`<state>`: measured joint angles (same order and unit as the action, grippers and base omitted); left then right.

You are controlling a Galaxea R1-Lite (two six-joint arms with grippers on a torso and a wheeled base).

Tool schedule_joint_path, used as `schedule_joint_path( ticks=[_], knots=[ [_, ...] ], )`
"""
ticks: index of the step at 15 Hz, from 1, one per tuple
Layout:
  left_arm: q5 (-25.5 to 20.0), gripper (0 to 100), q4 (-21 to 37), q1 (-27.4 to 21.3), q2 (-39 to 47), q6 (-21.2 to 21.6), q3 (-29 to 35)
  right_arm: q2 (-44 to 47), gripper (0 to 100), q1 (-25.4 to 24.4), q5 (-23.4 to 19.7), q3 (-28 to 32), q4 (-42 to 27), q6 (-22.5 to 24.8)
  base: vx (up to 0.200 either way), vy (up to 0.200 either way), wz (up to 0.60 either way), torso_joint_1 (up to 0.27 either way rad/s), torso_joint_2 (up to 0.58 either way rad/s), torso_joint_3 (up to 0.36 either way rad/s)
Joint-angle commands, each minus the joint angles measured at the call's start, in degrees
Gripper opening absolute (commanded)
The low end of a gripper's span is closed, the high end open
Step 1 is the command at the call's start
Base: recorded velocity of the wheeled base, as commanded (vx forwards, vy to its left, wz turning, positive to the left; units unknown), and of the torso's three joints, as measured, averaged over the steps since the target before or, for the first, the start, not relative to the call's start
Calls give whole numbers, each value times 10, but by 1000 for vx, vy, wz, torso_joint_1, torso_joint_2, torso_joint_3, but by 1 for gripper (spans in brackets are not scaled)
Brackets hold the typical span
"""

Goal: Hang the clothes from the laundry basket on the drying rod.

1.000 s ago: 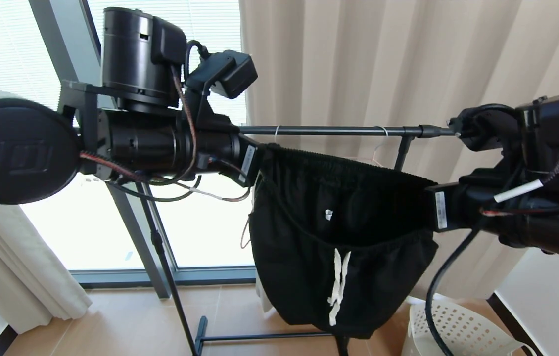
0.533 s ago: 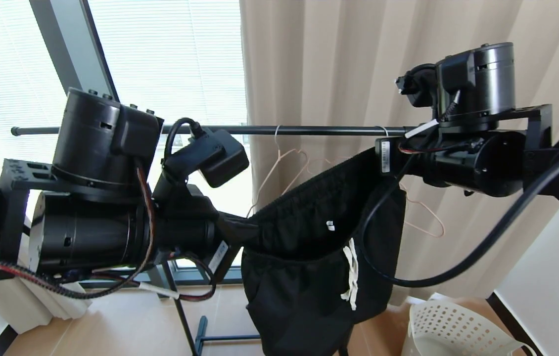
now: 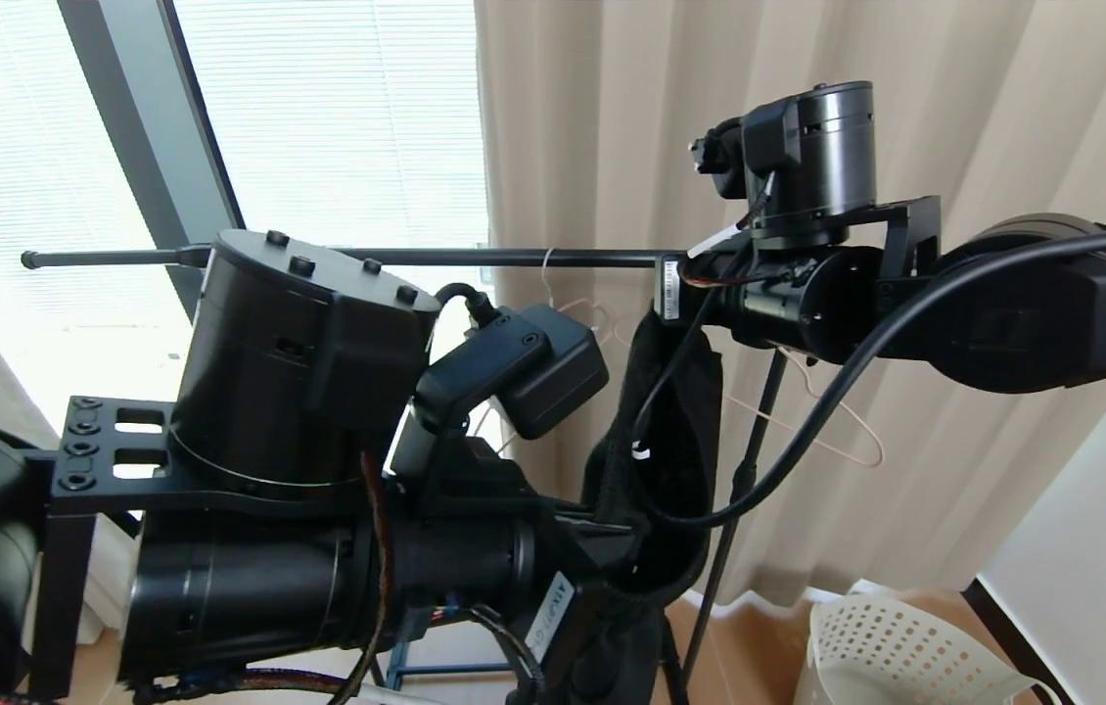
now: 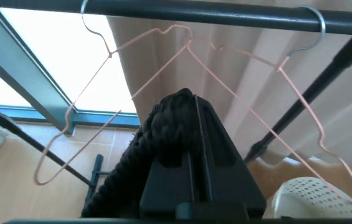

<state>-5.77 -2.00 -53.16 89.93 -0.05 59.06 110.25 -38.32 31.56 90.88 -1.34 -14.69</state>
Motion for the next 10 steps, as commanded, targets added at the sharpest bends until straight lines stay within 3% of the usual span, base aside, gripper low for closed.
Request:
schedule_joint_path(
  ticks=[1, 4, 10],
  knots=[
    [0, 0, -5, -10, 22, -7, 7, 31, 0, -10, 0, 29, -1, -10, 0, 0, 0, 0, 0, 0],
    [0, 0, -20, -26, 34, -55, 17, 48, 0, -11, -3, 54, -1, -42, 0, 0, 0, 0, 0, 0],
    [4, 0, -20, -26, 50, -65, 33, 40, 0, -11, -6, 47, -8, -83, 0, 0, 0, 0, 0, 0]
  ],
)
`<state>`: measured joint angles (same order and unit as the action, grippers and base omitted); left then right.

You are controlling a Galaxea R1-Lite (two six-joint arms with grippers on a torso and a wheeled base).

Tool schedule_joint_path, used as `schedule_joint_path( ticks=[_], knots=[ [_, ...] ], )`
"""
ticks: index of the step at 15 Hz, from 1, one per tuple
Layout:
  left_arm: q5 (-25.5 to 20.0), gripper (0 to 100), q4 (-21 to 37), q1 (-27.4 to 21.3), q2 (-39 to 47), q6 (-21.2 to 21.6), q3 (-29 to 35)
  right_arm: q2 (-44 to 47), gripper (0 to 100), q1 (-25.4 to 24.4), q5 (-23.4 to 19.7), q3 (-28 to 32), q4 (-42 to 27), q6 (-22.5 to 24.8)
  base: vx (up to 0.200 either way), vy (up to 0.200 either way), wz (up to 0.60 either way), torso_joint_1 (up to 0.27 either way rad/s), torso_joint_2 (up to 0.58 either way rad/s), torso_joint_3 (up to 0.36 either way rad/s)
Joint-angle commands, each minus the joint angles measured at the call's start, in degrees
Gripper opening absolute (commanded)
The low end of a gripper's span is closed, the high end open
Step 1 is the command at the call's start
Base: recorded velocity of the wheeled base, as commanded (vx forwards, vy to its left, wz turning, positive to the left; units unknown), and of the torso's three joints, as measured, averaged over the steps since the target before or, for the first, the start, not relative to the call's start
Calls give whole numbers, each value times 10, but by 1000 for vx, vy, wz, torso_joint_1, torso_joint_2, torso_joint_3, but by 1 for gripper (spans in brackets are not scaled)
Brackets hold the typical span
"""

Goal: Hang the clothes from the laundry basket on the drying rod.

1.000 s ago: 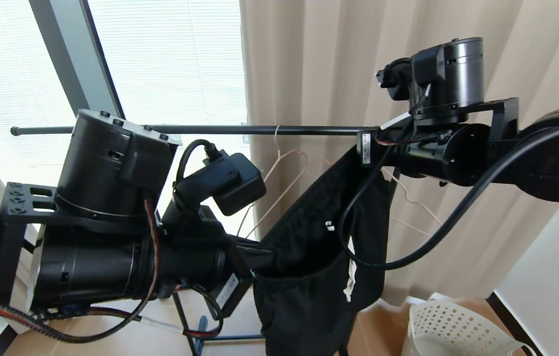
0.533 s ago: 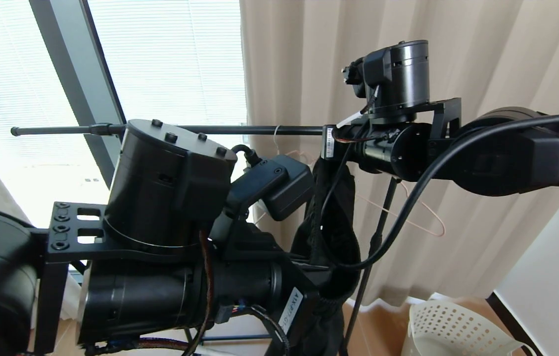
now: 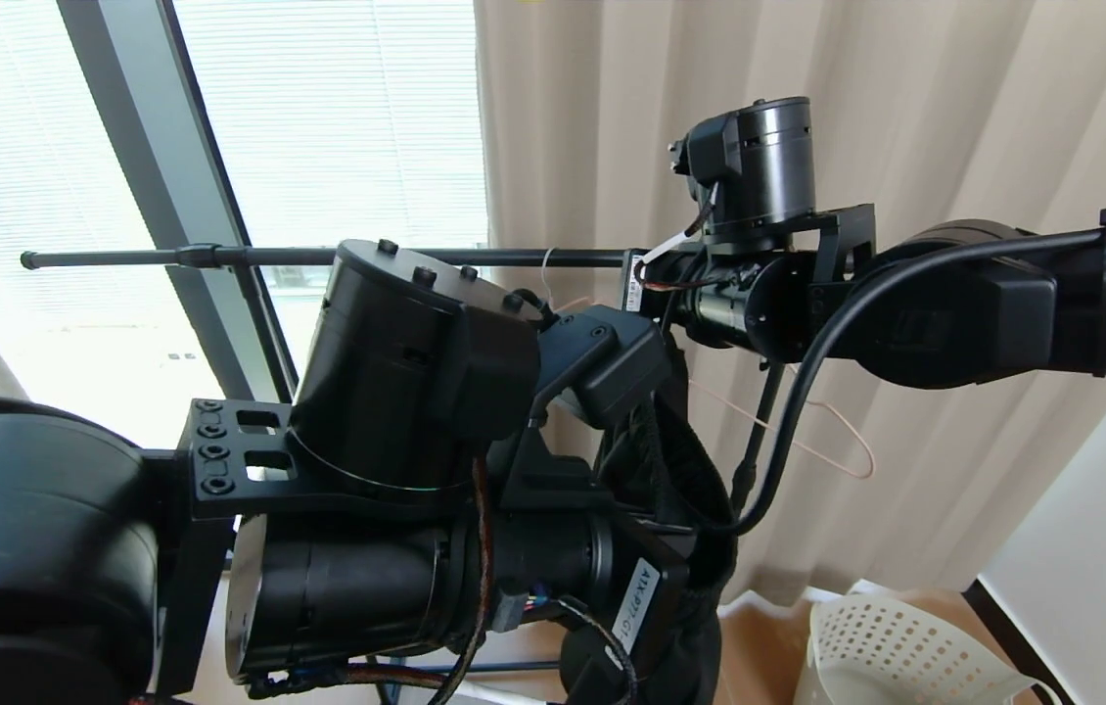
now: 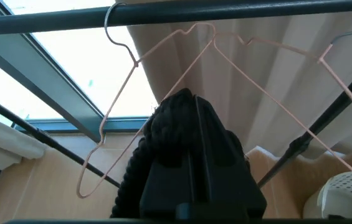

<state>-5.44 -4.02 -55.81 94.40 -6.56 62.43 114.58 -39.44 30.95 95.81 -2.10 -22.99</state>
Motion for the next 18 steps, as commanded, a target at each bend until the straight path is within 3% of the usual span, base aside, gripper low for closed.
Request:
schedule_joint_path(
  ticks=[1, 5, 9, 11, 14, 16, 18],
  knots=[
    [3, 0, 2, 3, 3, 0, -5, -10, 0, 1, 2, -10, 0, -2, 0, 0, 0, 0, 0, 0],
    [16, 0, -1, 84, -34, 12, -60, -114, 0, 37, 9, -129, 6, -8, 0, 0, 0, 0, 0, 0],
    [17, 0, -19, 158, -20, 38, -54, -209, 0, 40, 19, -235, 6, 20, 0, 0, 0, 0, 0, 0],
    [17, 0, -42, 172, 3, 37, -35, -248, 0, 40, 17, -288, 8, 66, 0, 0, 0, 0, 0, 0],
    [29, 0, -42, 173, 41, 37, 2, -302, 0, 40, 15, -365, 44, 173, 0, 0, 0, 0, 0, 0],
    [33, 0, -42, 172, 68, 37, 30, -293, 0, 48, 21, -410, 117, 206, 0, 0, 0, 0, 0, 0],
    [40, 0, -42, 172, 75, 37, 38, -270, 0, 51, 22, -412, 144, 218, 0, 0, 0, 0, 0, 0]
  ],
)
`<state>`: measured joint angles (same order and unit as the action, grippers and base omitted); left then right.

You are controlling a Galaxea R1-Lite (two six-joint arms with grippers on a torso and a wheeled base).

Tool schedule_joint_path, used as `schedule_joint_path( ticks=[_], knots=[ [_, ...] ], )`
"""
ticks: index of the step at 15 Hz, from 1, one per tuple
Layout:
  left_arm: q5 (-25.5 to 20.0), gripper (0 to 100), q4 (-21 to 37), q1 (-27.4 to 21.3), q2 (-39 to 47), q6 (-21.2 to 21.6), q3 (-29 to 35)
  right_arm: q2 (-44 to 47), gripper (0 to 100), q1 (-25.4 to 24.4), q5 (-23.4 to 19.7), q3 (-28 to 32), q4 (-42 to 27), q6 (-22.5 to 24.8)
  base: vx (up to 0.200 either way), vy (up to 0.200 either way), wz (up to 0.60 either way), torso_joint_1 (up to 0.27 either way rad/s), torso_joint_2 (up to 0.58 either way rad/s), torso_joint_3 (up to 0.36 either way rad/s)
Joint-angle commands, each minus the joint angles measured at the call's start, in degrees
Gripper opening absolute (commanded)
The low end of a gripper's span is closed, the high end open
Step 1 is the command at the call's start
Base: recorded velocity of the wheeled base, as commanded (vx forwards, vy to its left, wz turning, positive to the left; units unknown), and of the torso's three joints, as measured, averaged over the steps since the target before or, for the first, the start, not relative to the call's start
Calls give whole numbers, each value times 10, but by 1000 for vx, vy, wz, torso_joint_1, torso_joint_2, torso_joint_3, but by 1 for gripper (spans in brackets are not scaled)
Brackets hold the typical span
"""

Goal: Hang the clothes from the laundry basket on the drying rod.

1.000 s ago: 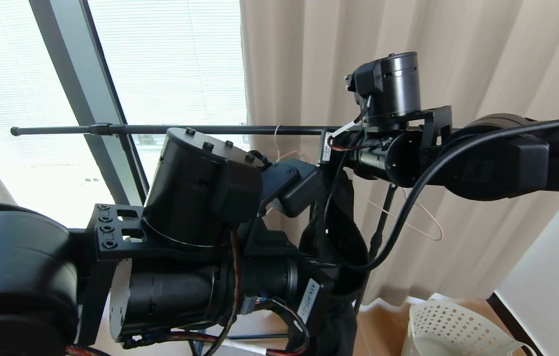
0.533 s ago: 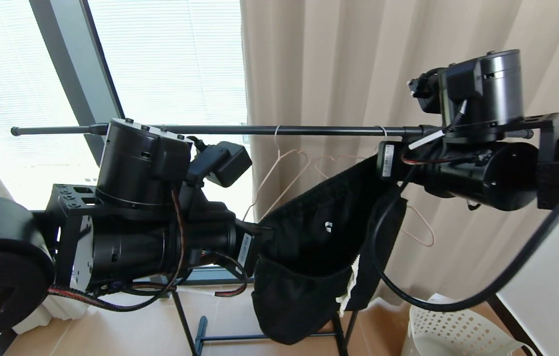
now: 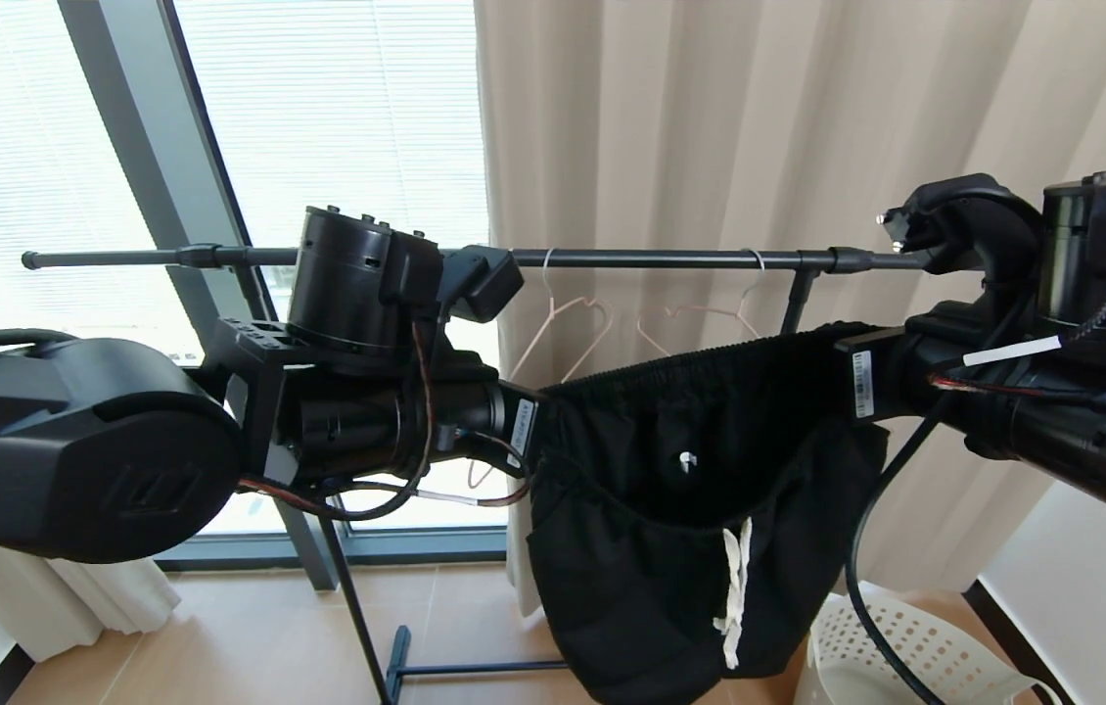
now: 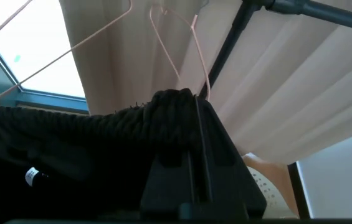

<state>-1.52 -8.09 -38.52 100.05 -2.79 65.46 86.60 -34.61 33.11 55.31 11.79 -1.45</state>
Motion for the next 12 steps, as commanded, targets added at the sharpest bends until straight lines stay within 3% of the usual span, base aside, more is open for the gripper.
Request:
schedule_joint_path(
  ticks=[1, 2, 3, 7, 12],
  knots=[
    [1, 0, -1, -1, 18, 0, 6, 15, 0, 2, 3, -7, 9, 3, 0, 0, 0, 0, 0, 0],
    [1, 0, 0, -2, 14, 0, 3, 17, 0, 3, 5, -6, 9, 4, 0, 0, 0, 0, 0, 0],
    [2, 100, 0, -4, 11, 0, -2, 22, 0, 4, 5, -1, 9, 4, 0, 0, 0, 0, 0, 0],
    [-23, 100, -3, -3, -38, 11, -62, 56, 0, 28, 5, 14, 44, 3, 0, 0, 0, 0, 0, 0],
    [-35, 100, -3, 28, -40, 10, -56, 55, 0, 28, 5, 7, 49, 3, 0, 0, 0, 0, 0, 0]
  ],
)
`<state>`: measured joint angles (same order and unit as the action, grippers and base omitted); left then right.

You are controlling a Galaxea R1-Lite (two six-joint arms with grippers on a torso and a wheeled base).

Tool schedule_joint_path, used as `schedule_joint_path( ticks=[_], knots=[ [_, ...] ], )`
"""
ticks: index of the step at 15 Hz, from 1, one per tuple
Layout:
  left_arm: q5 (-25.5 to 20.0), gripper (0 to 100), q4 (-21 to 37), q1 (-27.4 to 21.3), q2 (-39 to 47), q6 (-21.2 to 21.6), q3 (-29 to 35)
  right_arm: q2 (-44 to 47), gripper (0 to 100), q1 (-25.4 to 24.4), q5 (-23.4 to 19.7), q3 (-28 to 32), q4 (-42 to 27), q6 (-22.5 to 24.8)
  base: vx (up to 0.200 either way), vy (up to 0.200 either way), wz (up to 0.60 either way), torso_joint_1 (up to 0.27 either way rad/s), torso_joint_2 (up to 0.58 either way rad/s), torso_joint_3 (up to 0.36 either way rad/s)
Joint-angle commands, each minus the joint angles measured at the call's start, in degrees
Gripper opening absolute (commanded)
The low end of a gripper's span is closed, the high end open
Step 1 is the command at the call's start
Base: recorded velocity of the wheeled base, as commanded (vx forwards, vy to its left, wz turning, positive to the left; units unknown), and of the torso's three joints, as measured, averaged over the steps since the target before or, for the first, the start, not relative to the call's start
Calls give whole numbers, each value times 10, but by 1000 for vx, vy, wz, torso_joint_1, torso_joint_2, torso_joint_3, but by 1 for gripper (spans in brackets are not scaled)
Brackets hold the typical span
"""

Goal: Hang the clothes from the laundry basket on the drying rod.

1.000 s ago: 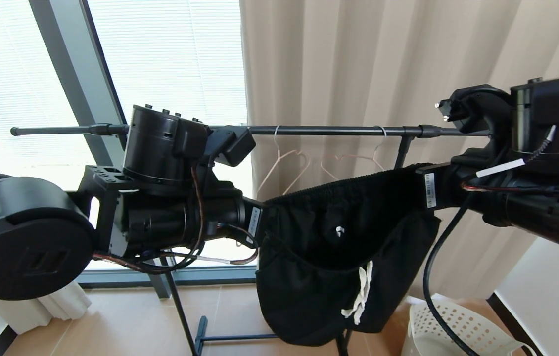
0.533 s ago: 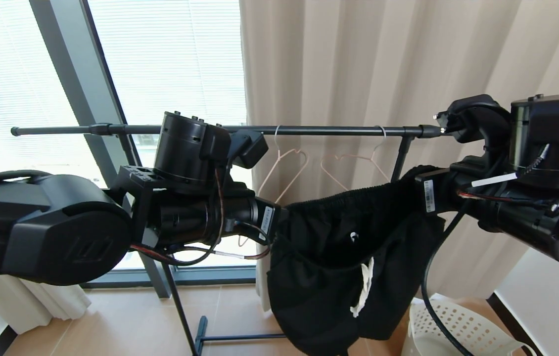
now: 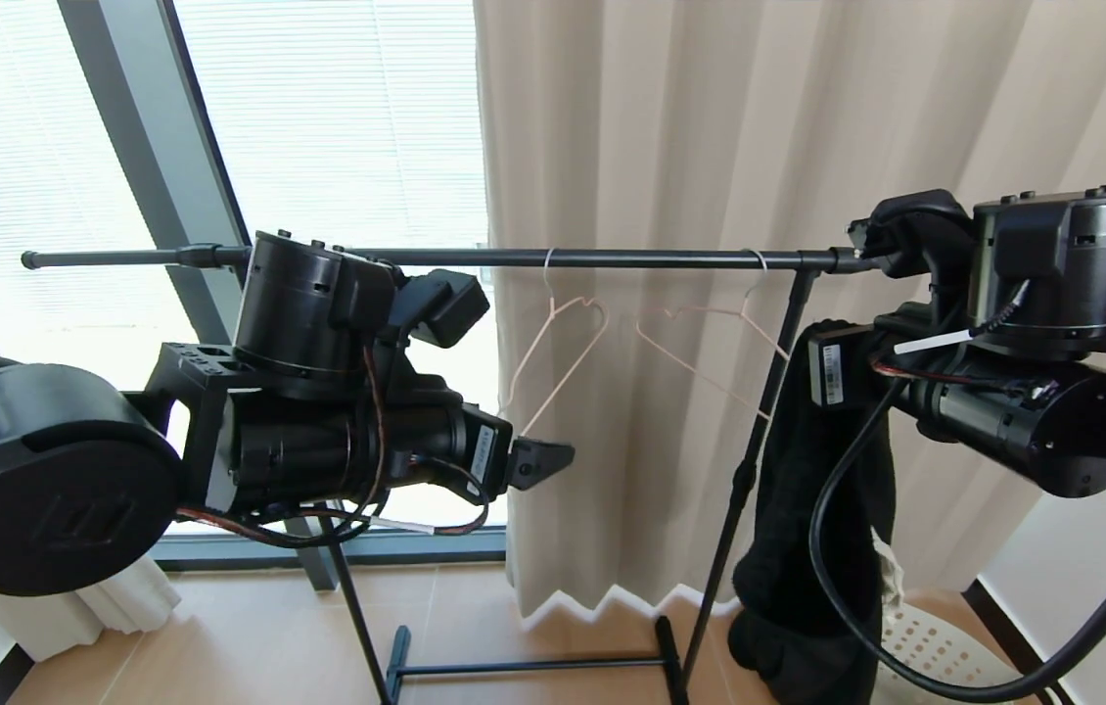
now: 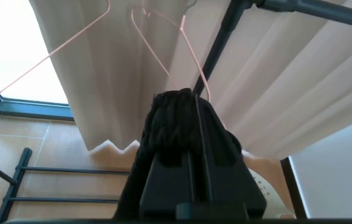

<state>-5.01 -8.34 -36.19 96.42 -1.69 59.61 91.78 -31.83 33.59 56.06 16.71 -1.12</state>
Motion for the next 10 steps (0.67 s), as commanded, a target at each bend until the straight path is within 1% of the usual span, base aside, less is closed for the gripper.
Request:
schedule_joint_path(
  ticks=[1, 3, 5, 7, 8, 10],
  knots=[
    [0, 100, 0, 24, 13, 6, 21, -6, 0, -1, 0, -9, 1, 0, 0, 0, 0, 0, 0, 0],
    [0, 100, -1, 53, 50, 30, 54, -18, 0, -3, 0, -20, 1, 1, 0, 0, 0, 0, 0, 0],
    [1, 100, -2, 68, 92, 32, 85, -27, 0, -5, -1, -25, 1, 14, 0, 0, 0, 0, 0, 0],
    [6, 100, -20, 71, 136, 32, 110, -29, 0, -6, -1, -32, 1, 16, 0, 0, 0, 0, 0, 0],
    [16, 100, -34, 71, 161, 30, 125, -28, 0, -13, -1, -32, 2, 17, 0, 0, 0, 0, 0, 0],
    [45, 100, -40, 68, 205, 30, 162, -28, 0, -24, 0, -35, 2, 17, 0, 0, 0, 0, 0, 0]
  ],
)
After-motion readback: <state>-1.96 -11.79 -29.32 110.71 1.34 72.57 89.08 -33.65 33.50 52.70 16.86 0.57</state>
